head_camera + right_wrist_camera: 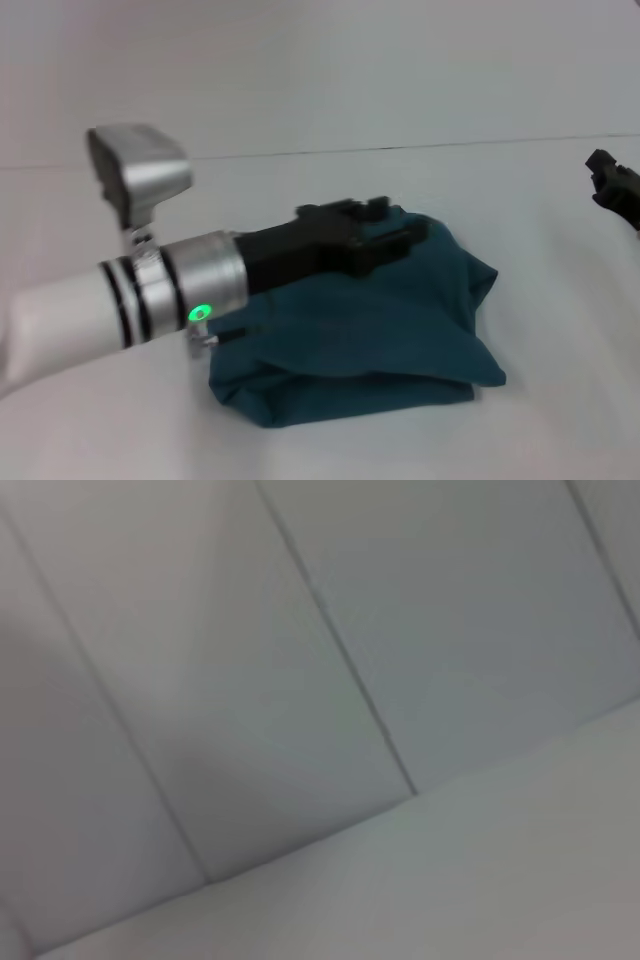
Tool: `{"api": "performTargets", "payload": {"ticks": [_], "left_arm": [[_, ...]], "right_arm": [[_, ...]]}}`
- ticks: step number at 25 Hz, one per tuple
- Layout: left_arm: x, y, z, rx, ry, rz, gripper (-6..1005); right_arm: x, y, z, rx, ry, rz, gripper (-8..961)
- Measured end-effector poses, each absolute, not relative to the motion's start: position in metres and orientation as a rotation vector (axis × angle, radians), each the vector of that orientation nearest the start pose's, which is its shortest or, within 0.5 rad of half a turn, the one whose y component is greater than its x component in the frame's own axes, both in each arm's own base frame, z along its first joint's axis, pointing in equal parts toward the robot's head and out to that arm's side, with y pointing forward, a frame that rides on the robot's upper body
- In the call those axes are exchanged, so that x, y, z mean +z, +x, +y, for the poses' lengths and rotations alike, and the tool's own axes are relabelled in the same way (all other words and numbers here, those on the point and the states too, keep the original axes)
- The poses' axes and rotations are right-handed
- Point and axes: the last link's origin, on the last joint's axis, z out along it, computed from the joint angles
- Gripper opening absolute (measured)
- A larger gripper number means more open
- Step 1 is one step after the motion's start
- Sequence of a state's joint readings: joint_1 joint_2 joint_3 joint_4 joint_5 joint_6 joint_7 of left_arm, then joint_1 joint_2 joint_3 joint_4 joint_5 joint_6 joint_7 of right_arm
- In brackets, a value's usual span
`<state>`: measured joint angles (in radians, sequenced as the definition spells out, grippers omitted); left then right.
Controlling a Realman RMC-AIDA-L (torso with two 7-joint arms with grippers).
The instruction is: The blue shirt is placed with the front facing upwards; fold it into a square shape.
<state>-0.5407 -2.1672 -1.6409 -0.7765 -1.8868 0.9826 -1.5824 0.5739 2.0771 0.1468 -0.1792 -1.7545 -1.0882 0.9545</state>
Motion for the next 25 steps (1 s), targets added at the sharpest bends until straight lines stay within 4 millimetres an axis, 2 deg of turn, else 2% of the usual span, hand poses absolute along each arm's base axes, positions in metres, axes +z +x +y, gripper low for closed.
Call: {"api": "performTargets", "payload": {"ticks": [2, 6, 8, 11, 14, 18, 24, 25], "left_arm": [[-0.076, -0.153, 0.353, -0.974, -2.564, -0.680, 395], [-0.069, -0.176, 0.337, -0.940, -2.495, -0.527, 610], [-0.072, -0.185, 0.331, -0.921, -2.480, -0.504, 749], [-0.086, -0.199, 0.319, -0.866, -2.508, -0.487, 829], [-0.100, -0.206, 0.318, -0.801, -2.523, -0.474, 908], [-0.111, -0.207, 0.330, -0.739, -2.478, -0.494, 907], [-0.097, -0.214, 0.354, -0.731, -2.270, -0.482, 906], [-0.095, -0.217, 0.366, -0.720, -2.213, -0.510, 906]], "right_arm": [[0.031, 0.343, 0.364, 0.949, -1.640, 0.968, 103], [0.044, 0.334, 0.360, 0.966, -1.758, 0.879, 105], [0.040, 0.328, 0.357, 0.980, -1.814, 0.849, 107], [0.028, 0.324, 0.352, 0.971, -1.874, 0.835, 108], [0.016, 0.325, 0.348, 0.953, -1.885, 0.851, 110], [0.010, 0.324, 0.347, 0.951, -1.893, 0.863, 112], [0.004, 0.322, 0.346, 0.963, -1.900, 0.877, 115], [0.003, 0.321, 0.346, 0.962, -1.902, 0.875, 116]]}}
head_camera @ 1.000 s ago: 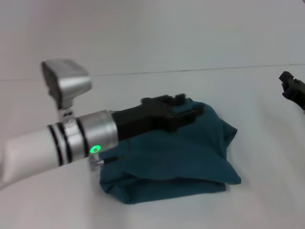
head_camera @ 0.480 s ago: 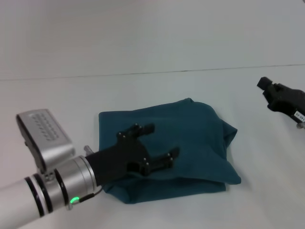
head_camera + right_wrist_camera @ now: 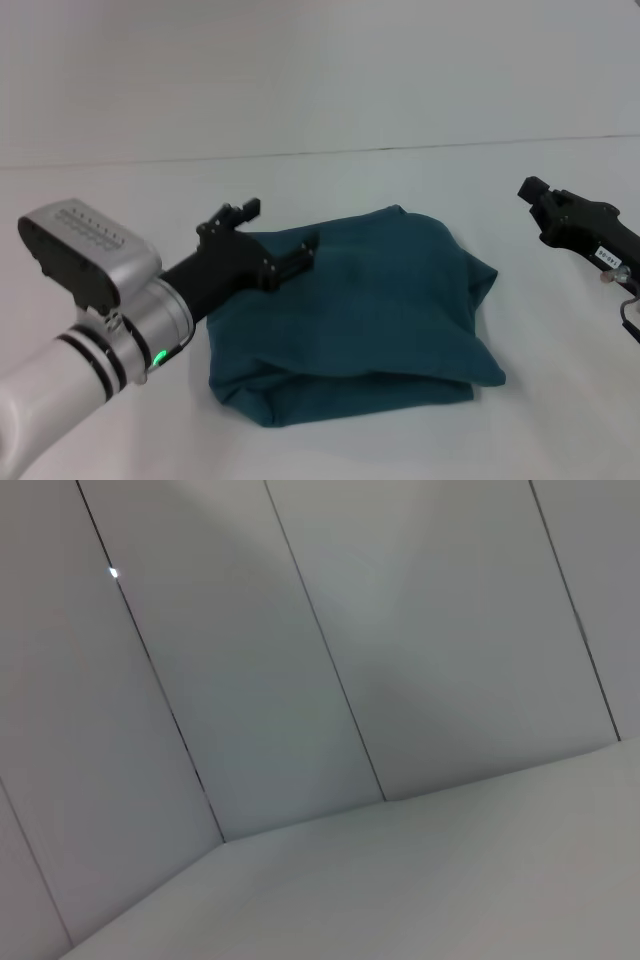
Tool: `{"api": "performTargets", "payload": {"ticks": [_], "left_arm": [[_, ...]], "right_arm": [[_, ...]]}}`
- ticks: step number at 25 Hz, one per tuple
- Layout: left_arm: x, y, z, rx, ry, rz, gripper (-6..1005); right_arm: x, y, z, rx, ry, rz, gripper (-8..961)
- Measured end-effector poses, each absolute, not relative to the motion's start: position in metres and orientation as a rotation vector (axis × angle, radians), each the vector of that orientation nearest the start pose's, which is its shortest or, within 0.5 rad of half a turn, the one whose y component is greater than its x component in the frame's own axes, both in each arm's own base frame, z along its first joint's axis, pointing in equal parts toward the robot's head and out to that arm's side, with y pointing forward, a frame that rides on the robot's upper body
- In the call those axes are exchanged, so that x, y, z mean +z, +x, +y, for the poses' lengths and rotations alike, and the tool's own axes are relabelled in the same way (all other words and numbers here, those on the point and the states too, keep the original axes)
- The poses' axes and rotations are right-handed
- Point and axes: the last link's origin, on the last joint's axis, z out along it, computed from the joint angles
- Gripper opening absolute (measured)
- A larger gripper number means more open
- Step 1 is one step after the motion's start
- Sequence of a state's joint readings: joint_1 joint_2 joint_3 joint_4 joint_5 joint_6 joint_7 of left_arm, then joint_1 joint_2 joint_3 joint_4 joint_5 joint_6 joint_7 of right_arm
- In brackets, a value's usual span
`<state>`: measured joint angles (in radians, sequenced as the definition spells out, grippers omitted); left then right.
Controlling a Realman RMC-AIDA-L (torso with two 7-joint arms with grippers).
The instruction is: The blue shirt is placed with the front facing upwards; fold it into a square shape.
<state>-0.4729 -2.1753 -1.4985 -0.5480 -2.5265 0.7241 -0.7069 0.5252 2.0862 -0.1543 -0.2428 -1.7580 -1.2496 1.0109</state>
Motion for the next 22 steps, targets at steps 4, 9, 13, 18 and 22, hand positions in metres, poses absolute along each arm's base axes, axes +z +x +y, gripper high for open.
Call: {"api": "performTargets", "payload": {"ticks": [4, 9, 13, 18, 22], "left_arm": [[-0.107, -0.223, 0.372, -0.645, -2.251, -0.521, 905], [-0.118, -0.233, 0.365, -0.571, -2.305, -0.514, 903], [-0.122, -0.244, 0.352, -0.551, -2.322, -0.531, 903], [-0.130, -0.249, 0.325, -0.578, -2.371, -0.519, 902], [-0.137, -0.251, 0.305, -0.604, -2.412, -0.508, 902]], "right_arm": [[0.001, 0.321, 0.345, 0.966, -1.903, 0.882, 118], [0.000, 0.322, 0.344, 0.965, -1.901, 0.891, 121], [-0.001, 0.325, 0.343, 0.954, -1.896, 0.901, 123], [-0.001, 0.326, 0.342, 0.951, -1.895, 0.905, 126], [-0.003, 0.326, 0.341, 0.950, -1.899, 0.911, 128]]}}
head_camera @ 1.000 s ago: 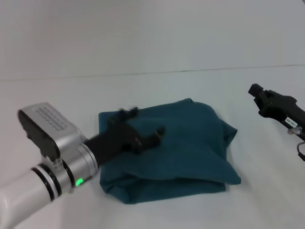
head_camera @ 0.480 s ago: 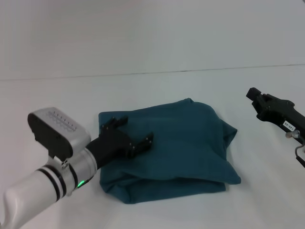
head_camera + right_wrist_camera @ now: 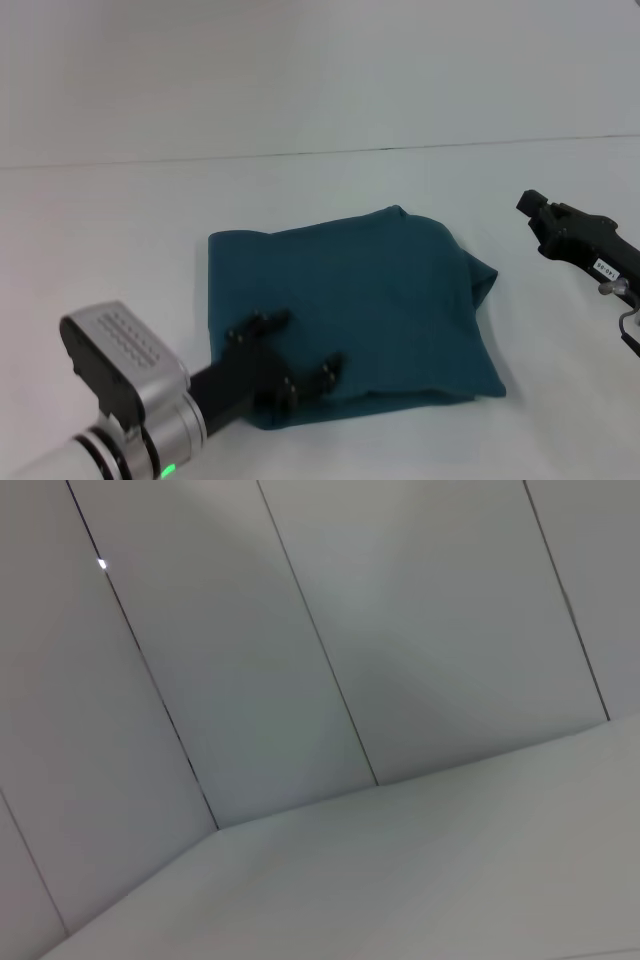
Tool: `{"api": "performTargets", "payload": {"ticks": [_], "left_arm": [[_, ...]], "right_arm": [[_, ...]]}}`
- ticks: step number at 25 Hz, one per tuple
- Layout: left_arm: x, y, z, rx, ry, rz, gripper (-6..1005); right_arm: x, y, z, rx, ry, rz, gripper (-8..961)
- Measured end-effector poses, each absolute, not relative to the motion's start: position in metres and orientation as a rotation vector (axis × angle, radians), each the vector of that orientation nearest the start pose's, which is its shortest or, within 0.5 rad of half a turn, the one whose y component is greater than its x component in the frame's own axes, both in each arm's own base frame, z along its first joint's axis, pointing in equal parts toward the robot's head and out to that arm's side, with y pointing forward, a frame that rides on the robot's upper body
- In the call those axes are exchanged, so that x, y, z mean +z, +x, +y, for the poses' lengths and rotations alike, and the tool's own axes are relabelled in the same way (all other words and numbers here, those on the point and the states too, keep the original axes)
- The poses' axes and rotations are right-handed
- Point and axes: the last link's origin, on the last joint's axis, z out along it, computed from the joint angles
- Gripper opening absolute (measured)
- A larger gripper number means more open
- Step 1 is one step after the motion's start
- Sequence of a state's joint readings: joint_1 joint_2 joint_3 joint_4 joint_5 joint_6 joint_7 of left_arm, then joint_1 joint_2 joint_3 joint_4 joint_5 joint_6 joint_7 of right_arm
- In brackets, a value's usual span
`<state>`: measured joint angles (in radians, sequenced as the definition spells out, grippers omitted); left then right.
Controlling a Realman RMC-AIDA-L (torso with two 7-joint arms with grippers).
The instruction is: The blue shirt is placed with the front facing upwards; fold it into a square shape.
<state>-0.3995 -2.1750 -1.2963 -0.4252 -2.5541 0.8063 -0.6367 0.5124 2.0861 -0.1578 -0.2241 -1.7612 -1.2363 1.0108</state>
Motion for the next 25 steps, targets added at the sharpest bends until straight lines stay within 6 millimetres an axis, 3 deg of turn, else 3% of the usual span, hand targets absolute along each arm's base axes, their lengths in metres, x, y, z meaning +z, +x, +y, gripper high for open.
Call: {"api": "performTargets", "payload": {"ticks": [3, 10, 16, 22, 25], "left_arm": [[-0.141, -0.252, 0.293, -0.616, -2.442, -0.503, 902], [-0.136, -0.233, 0.270, -0.834, -2.464, -0.407, 901], [-0.125, -0.207, 0.291, -0.912, -2.421, -0.299, 901], [-0.150, -0.182, 0.310, -0.779, -2.544, -0.254, 900], [-0.157, -0.181, 0.319, -0.693, -2.538, -0.297, 900]], "right_arm": [[-0.004, 0.327, 0.339, 0.948, -1.901, 0.916, 129], [-0.005, 0.332, 0.332, 0.931, -1.904, 0.915, 133], [-0.005, 0.335, 0.328, 0.935, -1.897, 0.930, 137], [-0.006, 0.335, 0.327, 0.939, -1.895, 0.934, 140], [-0.008, 0.335, 0.326, 0.944, -1.895, 0.941, 141]]}}
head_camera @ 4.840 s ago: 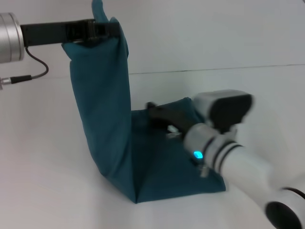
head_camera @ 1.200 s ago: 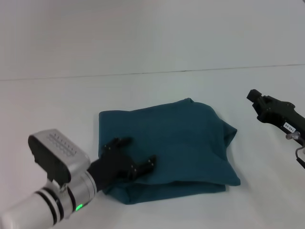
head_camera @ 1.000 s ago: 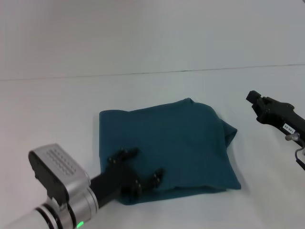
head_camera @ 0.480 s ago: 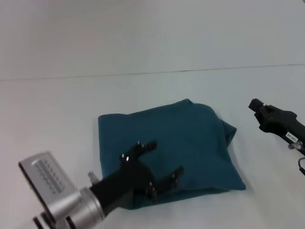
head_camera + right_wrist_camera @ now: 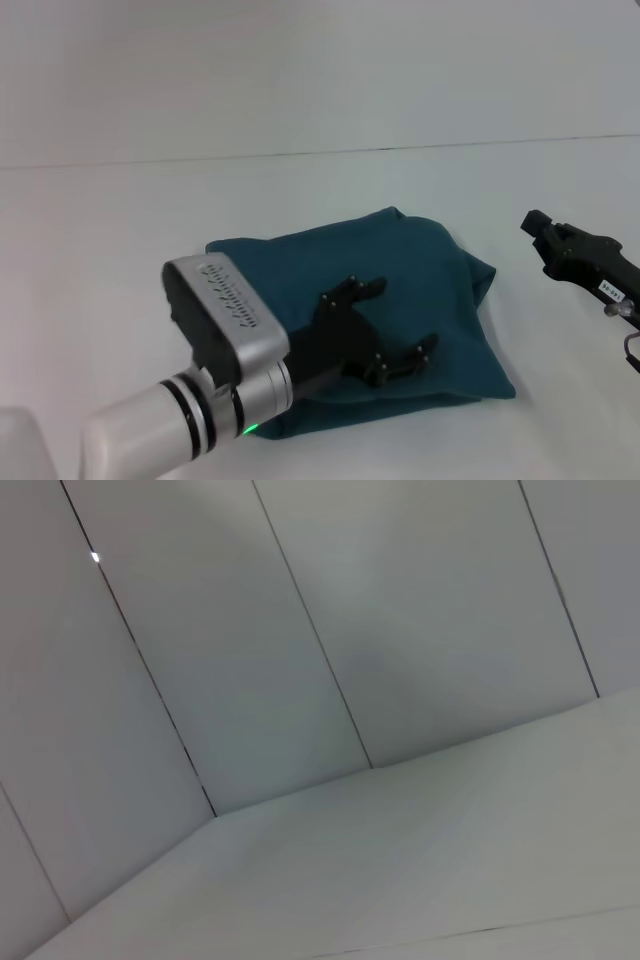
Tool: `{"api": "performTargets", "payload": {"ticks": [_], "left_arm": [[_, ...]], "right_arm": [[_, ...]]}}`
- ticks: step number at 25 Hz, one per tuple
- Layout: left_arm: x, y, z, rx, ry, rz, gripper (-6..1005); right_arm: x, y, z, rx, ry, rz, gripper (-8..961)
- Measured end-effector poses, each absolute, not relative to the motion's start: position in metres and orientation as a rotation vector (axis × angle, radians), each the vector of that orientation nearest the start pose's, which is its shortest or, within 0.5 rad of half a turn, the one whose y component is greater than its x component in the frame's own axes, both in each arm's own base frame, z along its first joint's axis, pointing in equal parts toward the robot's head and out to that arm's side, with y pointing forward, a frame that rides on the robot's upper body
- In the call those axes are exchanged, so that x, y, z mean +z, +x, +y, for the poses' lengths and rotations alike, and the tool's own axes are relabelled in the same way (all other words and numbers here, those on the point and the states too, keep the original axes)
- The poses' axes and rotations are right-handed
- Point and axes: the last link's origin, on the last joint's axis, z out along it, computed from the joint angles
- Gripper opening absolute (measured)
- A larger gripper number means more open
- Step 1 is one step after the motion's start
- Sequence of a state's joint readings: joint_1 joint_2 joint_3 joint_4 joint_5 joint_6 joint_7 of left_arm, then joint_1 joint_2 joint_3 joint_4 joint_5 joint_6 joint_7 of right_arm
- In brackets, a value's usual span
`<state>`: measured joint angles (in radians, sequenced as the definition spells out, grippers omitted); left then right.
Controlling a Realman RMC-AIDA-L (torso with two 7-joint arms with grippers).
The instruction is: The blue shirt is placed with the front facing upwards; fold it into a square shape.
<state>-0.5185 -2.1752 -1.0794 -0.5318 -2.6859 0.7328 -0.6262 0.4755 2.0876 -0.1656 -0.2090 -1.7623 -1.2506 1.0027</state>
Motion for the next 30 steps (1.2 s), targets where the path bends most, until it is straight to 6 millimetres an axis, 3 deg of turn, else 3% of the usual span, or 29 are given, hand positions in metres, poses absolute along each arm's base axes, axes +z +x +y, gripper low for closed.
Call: {"api": "performTargets", "payload": {"ticks": [4, 11, 16, 19, 21, 26, 30], "left_arm": [[-0.164, -0.182, 0.321, -0.626, -2.552, -0.312, 900], [-0.176, -0.189, 0.307, -0.558, -2.627, -0.277, 900], [-0.174, -0.185, 0.301, -0.621, -2.616, -0.278, 900], [-0.152, -0.184, 0.305, -0.764, -2.521, -0.348, 900], [-0.127, -0.192, 0.309, -0.873, -2.467, -0.394, 900], [-0.073, -0.213, 0.307, -1.040, -2.571, -0.474, 900], [-0.058, -0.225, 0.304, -1.026, -2.609, -0.463, 900]], "right_arm": [[-0.008, 0.334, 0.326, 0.946, -1.895, 0.940, 144], [-0.009, 0.334, 0.326, 0.941, -1.898, 0.939, 147], [-0.008, 0.336, 0.325, 0.935, -1.895, 0.939, 150], [-0.001, 0.339, 0.321, 0.948, -1.880, 0.922, 152], [0.009, 0.338, 0.318, 0.975, -1.897, 0.888, 153], [0.024, 0.312, 0.312, 0.931, -2.283, 0.764, 156], [0.013, 0.291, 0.317, 0.777, -2.556, 0.740, 158]]}}
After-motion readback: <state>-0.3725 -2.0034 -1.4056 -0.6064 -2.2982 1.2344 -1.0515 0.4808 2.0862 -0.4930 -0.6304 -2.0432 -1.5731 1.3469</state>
